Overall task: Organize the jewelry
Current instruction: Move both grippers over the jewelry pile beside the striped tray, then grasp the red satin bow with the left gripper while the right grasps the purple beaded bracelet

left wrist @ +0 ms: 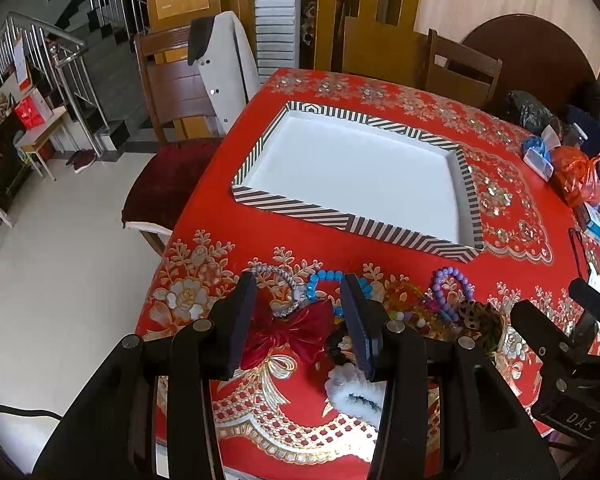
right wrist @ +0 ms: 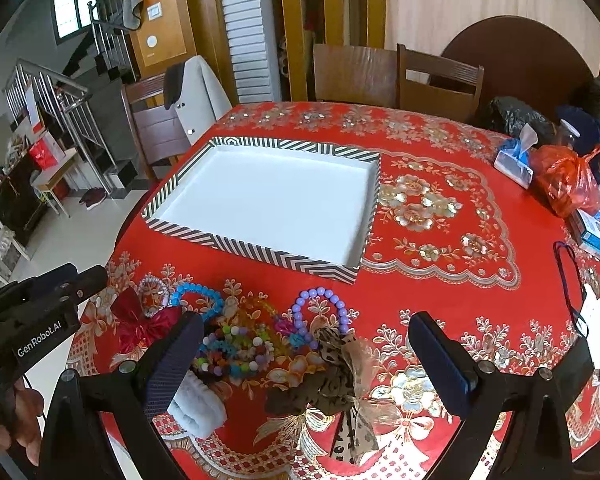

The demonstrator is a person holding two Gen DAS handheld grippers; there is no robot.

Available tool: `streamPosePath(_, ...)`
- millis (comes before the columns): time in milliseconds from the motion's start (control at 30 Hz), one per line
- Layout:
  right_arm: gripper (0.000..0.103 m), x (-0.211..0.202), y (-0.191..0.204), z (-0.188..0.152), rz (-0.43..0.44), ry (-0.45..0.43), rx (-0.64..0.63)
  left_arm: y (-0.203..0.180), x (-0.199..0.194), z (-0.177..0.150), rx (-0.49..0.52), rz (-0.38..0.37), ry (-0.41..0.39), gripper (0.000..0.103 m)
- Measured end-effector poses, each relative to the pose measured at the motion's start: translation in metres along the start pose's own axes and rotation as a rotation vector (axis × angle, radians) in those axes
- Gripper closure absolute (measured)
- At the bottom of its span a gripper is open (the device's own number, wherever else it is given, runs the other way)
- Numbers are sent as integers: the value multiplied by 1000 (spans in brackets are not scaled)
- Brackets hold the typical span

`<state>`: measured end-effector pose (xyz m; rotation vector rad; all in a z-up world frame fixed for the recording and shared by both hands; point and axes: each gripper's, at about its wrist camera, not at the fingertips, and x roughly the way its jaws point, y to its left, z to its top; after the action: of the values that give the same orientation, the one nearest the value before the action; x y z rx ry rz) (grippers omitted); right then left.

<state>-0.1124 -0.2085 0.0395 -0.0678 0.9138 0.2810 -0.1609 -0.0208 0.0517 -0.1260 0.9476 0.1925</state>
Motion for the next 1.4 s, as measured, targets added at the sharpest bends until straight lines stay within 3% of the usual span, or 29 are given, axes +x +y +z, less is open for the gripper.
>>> streamPosePath(333, 1, 6, -7, 0, 1, 14, 6, 9, 9, 1, -14, 1, 31, 60)
streamPosePath(567, 1, 10, -37, -2, 10, 32, 53, 52, 23, 10, -104, -19, 76, 60)
streamPosePath(667, 1, 15, -45, -6, 38, 59, 54, 69, 31, 9, -139, -32, 97, 46)
streamPosePath(800, 1, 23, -53, -9, 42, 81, 70, 85, 45, 5, -180, -67, 150, 45)
streamPosePath(900, 1, 32, -57, -8, 48, 94, 72, 85, 52, 0, -154, -81, 172, 45)
streamPosePath(1067, 13, 50, -66, -6, 78, 119, 68, 74, 63, -14, -50, -117, 211, 45)
streamPosePath(1200, 24, 75, -65, -4, 84, 168, 36, 74, 84, -22, -91, -133, 285, 45)
streamPosePath(1300, 41, 97, -66, -4, 105, 211, 29, 73, 93, -24, -107, -137, 313, 45)
streamPosePath(1400, 44, 114, -63, -3, 108, 241, 14, 70, 100, -26, -83, -132, 331, 45)
